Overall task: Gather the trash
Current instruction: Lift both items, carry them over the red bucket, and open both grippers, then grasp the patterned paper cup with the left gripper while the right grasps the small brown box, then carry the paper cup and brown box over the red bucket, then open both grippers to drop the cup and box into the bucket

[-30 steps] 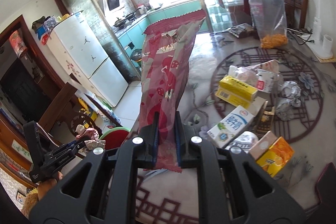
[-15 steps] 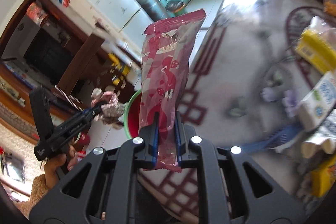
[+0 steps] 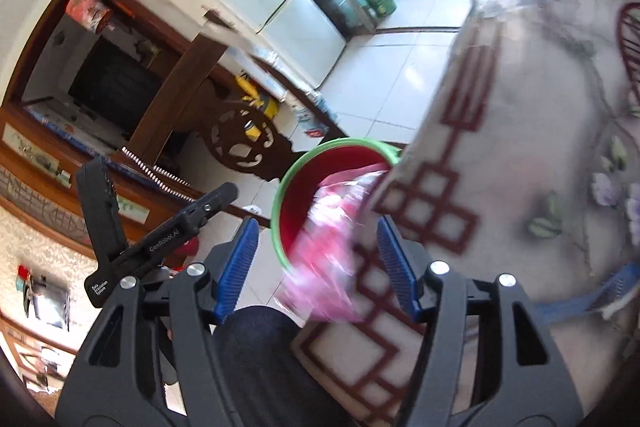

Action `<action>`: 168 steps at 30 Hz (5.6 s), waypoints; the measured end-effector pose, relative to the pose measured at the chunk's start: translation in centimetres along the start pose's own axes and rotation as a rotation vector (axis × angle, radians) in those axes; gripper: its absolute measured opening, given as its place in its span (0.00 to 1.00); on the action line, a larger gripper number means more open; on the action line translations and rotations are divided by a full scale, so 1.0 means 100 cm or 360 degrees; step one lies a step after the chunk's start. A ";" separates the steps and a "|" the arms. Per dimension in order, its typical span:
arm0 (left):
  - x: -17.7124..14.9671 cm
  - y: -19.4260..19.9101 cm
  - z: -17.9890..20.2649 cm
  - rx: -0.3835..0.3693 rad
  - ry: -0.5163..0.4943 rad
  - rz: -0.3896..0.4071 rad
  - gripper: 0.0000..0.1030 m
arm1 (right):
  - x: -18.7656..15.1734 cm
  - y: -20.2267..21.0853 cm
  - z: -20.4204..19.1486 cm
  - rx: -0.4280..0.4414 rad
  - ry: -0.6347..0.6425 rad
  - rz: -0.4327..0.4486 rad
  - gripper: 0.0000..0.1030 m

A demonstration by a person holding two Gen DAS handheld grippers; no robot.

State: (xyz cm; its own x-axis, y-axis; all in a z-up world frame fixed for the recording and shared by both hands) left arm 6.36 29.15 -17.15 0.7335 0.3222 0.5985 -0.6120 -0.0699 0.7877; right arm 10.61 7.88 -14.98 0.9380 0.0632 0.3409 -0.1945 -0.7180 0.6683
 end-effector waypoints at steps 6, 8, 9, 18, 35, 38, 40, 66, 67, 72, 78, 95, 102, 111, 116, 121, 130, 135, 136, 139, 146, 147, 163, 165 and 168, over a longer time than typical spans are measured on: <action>0.002 0.008 0.027 -0.0076 -0.0053 0.0043 0.72 | 0.000 0.063 0.047 -0.0081 -0.0113 0.0161 0.62; 0.001 0.009 0.045 -0.0114 -0.0104 0.0048 0.72 | -0.003 0.092 0.069 -0.0163 -0.0127 0.0243 0.64; 0.000 0.010 0.055 -0.0135 -0.0129 0.0047 0.72 | -0.003 0.102 0.077 -0.0195 -0.0136 0.0273 0.65; -0.021 0.016 0.155 -0.0346 -0.0443 0.0013 0.71 | -0.005 0.241 0.189 -0.0629 -0.0309 0.0683 0.71; -0.078 0.030 0.309 -0.0666 -0.0887 -0.0095 0.71 | -0.018 0.213 0.250 -0.0685 -0.0169 0.0458 0.85; -0.084 0.025 0.334 -0.0697 -0.0947 -0.0118 0.71 | -0.014 0.205 0.255 -0.0790 -0.0105 0.0442 0.67; -0.090 0.022 0.350 -0.0720 -0.0991 -0.0138 0.71 | -0.014 0.206 0.265 -0.0731 -0.0177 0.0456 0.58; -0.126 -0.047 0.420 -0.0736 -0.1002 -0.0428 0.12 | -0.015 0.268 0.303 -0.0471 -0.0619 0.0813 0.57; -0.125 -0.043 0.415 -0.0741 -0.0996 -0.0416 0.12 | -0.015 0.267 0.303 -0.0476 -0.0618 0.0810 0.57; -0.114 -0.023 0.391 -0.0776 -0.0952 -0.0373 0.12 | -0.019 0.268 0.295 -0.0484 -0.0590 0.0818 0.57; -0.095 0.013 0.357 -0.0806 -0.0892 -0.0261 0.12 | -0.022 0.279 0.278 -0.0508 -0.0544 0.0869 0.57; -0.050 0.048 0.235 -0.0607 -0.0633 -0.0054 0.12 | -0.017 0.234 0.161 -0.0534 -0.0198 0.0754 0.57; -0.041 0.046 0.196 -0.0531 -0.0540 -0.0033 0.13 | -0.018 0.205 0.140 -0.0552 -0.0123 0.0658 0.57; -0.022 0.042 0.142 -0.0413 -0.0435 0.0006 0.13 | -0.007 0.182 0.111 -0.0547 -0.0021 0.0593 0.57; -0.013 0.037 0.113 -0.0358 -0.0390 0.0016 0.13 | 0.003 0.160 0.089 -0.0522 0.0053 0.0538 0.57; -0.010 0.029 0.088 -0.0317 -0.0344 0.0004 0.13 | 0.013 0.133 0.061 -0.0491 0.0142 0.0465 0.57; -0.007 0.016 0.038 -0.0200 -0.0229 -0.0012 0.13 | 0.033 0.081 0.009 -0.0334 0.0231 0.0348 0.57; -0.007 0.006 0.008 -0.0125 -0.0143 -0.0042 0.13 | 0.038 0.046 -0.019 -0.0242 0.0255 0.0254 0.57; -0.008 0.003 0.005 -0.0116 -0.0129 -0.0054 0.13 | 0.038 0.038 -0.023 -0.0223 0.0256 0.0231 0.57; -0.013 -0.007 -0.006 -0.0100 -0.0086 -0.0097 0.13 | 0.034 0.013 -0.036 -0.0174 0.0252 0.0143 0.57; -0.023 -0.023 -0.009 -0.0085 -0.0087 -0.0158 0.13 | 0.012 -0.026 -0.051 -0.0195 0.0338 0.0010 0.57; -0.023 -0.024 -0.009 -0.0085 -0.0085 -0.0162 0.13 | 0.011 -0.028 -0.052 -0.0193 0.0344 0.0003 0.57; -0.011 -0.016 -0.017 -0.0026 -0.0039 -0.0091 0.49 | 0.017 -0.015 -0.064 -0.0166 0.0376 0.0101 0.75; -0.010 -0.012 -0.016 -0.0034 -0.0037 -0.0080 0.49 | 0.018 -0.005 -0.062 -0.0172 0.0381 0.0132 0.75; -0.007 -0.005 -0.008 -0.0049 -0.0059 -0.0049 0.49 | 0.020 0.014 -0.056 -0.0190 0.0387 0.0187 0.75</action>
State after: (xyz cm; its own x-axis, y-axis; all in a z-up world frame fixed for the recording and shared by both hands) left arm 5.87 29.69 -18.08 0.7624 0.2884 0.5793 -0.5972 -0.0309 0.8015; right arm 10.59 10.86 -9.64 0.8135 0.1590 0.5595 -0.3438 -0.6445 0.6830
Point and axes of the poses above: each gripper's, at about its wrist camera, not at the fingertips, and y roughly against the way its jaws point, z to its right, x to its top, the point moved 8 cm from there along -y, roughly the way its jaws point, and after that the axes turned 8 degrees about -y, right-handed, at the moved point
